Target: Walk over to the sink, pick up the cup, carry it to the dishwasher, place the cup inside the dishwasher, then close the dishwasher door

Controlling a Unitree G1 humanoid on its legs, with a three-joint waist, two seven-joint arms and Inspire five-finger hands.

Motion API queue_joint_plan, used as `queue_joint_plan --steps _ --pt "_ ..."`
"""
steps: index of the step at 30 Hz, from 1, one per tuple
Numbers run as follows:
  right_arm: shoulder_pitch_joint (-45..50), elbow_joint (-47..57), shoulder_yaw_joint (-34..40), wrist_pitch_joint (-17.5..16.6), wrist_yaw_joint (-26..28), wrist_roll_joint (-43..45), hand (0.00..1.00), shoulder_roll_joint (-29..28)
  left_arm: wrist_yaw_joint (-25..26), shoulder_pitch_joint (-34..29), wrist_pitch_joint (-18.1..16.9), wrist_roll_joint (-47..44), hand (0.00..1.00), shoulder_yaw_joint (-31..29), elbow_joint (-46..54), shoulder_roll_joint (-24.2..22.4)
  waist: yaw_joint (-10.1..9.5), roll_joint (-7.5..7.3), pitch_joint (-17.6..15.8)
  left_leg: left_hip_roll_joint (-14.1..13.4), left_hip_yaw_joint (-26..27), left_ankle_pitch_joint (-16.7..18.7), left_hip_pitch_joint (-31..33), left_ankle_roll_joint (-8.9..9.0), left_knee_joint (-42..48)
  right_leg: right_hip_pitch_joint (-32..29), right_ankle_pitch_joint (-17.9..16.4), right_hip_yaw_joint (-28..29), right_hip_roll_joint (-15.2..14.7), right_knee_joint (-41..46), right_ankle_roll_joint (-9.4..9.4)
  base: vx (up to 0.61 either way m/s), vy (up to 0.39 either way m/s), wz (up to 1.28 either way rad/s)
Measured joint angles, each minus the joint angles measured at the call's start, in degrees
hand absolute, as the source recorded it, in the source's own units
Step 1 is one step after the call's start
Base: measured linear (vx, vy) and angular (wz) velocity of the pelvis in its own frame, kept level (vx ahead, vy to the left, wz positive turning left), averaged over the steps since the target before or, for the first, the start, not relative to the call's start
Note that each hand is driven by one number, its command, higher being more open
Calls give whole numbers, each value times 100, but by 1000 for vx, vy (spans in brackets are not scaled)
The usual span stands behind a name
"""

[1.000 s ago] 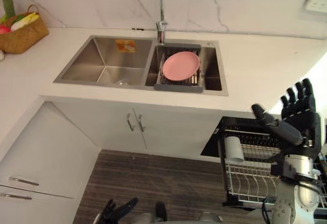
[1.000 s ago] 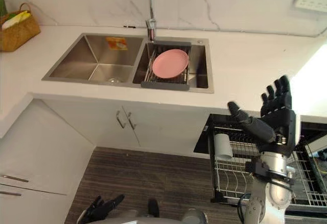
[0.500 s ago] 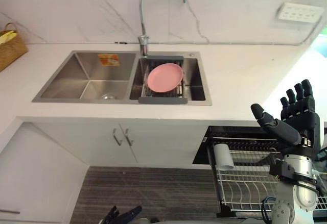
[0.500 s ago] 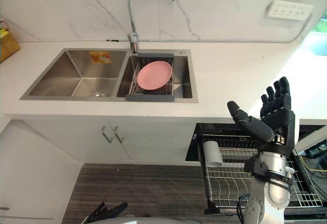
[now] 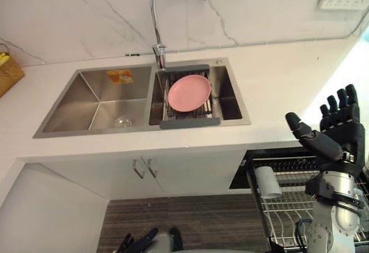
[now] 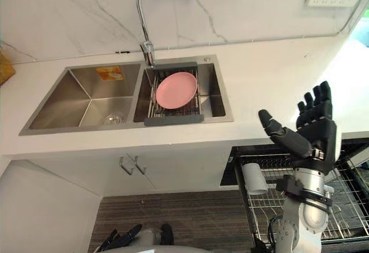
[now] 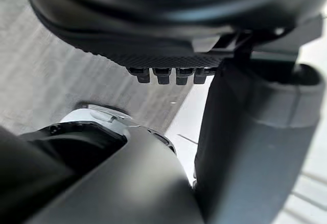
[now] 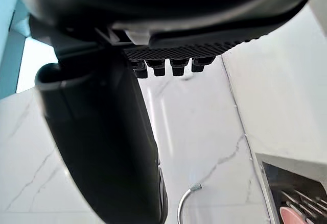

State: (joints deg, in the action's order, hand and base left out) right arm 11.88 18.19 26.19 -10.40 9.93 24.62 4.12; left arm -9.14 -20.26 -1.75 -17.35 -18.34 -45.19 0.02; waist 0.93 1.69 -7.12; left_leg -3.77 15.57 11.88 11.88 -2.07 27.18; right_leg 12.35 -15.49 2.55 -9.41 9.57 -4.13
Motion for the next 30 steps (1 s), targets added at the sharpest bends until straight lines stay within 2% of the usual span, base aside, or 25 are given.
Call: queue_joint_plan --steps 2,4,5,6,7,8,9,10,11,12,13,14,15,16,17,18,20,21,22,23,24,27,30 --pt "-3 42 7 -2 19 1 100 44 -6 23 18 54 100 -16 -22 46 8 -75 1 119 105 159 -165 -19 -94 -24 8 73 -117 214 -14 192 197 -18" --pt "18 42 99 -2 1 2 100 89 3 57 75 72 100 -27 -92 102 17 -152 34 313 159 189 -412 0 -459 -235 65 86 -249 744 -114 154 119 -10" --pt "17 49 179 -2 -11 8 100 119 5 75 89 126 100 -23 -149 112 19 -154 44 412 159 187 -571 -16 -676 -464 136 111 -294 1258 -241 176 115 -10" --pt "10 82 257 -2 -17 21 100 166 10 87 107 158 100 -24 -190 112 17 -163 45 532 159 193 -782 -37 -927 -871 279 177 -358 2148 -477 238 140 -12" --pt "7 125 272 -5 -16 23 100 189 8 89 113 165 100 -10 -202 154 46 -219 49 657 163 200 -1003 -67 -1158 -1327 581 187 -464 3080 -581 248 140 -10" --pt "6 135 264 -12 -9 22 100 195 13 109 114 171 100 25 -205 178 71 -241 53 713 158 189 -1121 -163 -1282 -1553 784 123 -537 3545 -456 281 118 -2" --pt "3 131 224 -19 19 22 100 198 43 100 128 196 100 203 -212 223 131 -242 73 736 150 178 -1306 -285 -1436 -1973 648 -62 -590 4224 -213 250 72 -1" --pt "4 131 145 -19 51 25 100 197 90 104 162 284 100 350 -200 294 161 -225 95 702 148 147 -1441 -349 -1610 -2298 398 -351 -545 4318 -28 261 57 1" --pt "4 131 100 -19 84 30 100 198 142 121 192 281 100 416 -193 332 173 -221 106 663 154 131 -1491 -341 -1683 -2427 286 -530 -504 4176 11 303 16 3" --pt "4 135 23 -20 200 77 100 199 247 208 271 273 100 443 -179 347 178 -184 162 551 154 71 -1551 -263 -1731 -2605 138 -893 -341 3599 69 357 -55 4" --pt "2 141 -59 -24 374 123 100 217 331 318 333 264 100 456 -146 345 175 -191 162 416 146 37 -1599 -208 -1688 -2707 97 -1173 -112 2840 120 374 -86 4" --pt "0 151 -116 -30 448 127 100 247 370 367 363 261 100 486 -126 345 170 -184 164 347 128 37 -1634 -204 -1678 -2721 106 -1277 13 2459 129 384 -136 2" --pt "-19 173 -305 -76 579 175 100 302 425 441 406 261 100 563 -83 357 155 -185 171 226 68 62 -1752 -157 -1652 -2710 290 -1452 304 1602 237 393 -141 0" --pt "-16 284 -547 -133 672 225 100 336 462 427 414 257 100 643 44 428 155 -252 202 189 19 208 -1854 74 -1478 -2540 1386 -1494 519 583 556 412 -136 10" --pt "-8 328 -644 -199 714 215 100 394 501 462 419 246 100 646 20 398 177 -200 213 125 -96 349 -1868 159 -1269 -2379 1595 -1567 544 459 521 407 -113 3" --pt "-64 333 -824 -244 772 172 100 465 792 500 574 246 100 577 -60 329 94 -148 223 -47 -274 509 -1775 273 -925 -2053 1650 -1521 673 130 555 311 -95 1" --pt "-172 335 -983 -272 812 -153 100 535 778 335 637 242 100 646 -47 450 -6 -190 190 -33 -485 548 -1776 330 -1129 -1604 1759 -1522 679 -367 519 255 -119 -3" --pt "-248 321 -1054 -267 846 -375 100 623 826 228 634 242 100 602 -26 409 -92 -187 192 -46 -576 499 -1748 360 -1458 -1357 1829 -1526 683 -643 475 219 -54 18" --pt "-306 316 -1078 -267 878 -573 100 654 855 222 654 247 100 593 -21 395 -111 -147 215 -92 -611 229 -1685 390 -1833 -1256 1876 -1611 698 -799 433 190 14 23" --pt "-383 268 -1125 -255 912 -782 100 639 807 221 651 283 100 610 64 408 -168 -177 213 -111 -597 -231 -1714 365 -1959 -1223 1929 -1630 736 -914 409 126 38 19" --pt "-476 260 -1241 -149 963 -1011 100 633 759 191 650 290 100 618 156 422 -213 -229 210 -99 -560 -332 -1754 370 -2120 -1207 2056 -1596 744 -1037 393 53 54 0" --pt "-488 279 -1563 -40 1164 -1679 100 636 626 158 647 497 100 617 242 465 -310 -357 249 -15 -522 -346 -1757 357 -2125 -1019 2244 -1516 714 -1445 326 -19 56 -7" --pt "-430 282 -1593 101 1252 -2035 100 675 686 137 598 604 100 555 242 421 -304 -320 230 -11 -437 -330 -1777 333 -2111 -1002 2247 -1421 712 -1453 315 -74 16 -14"
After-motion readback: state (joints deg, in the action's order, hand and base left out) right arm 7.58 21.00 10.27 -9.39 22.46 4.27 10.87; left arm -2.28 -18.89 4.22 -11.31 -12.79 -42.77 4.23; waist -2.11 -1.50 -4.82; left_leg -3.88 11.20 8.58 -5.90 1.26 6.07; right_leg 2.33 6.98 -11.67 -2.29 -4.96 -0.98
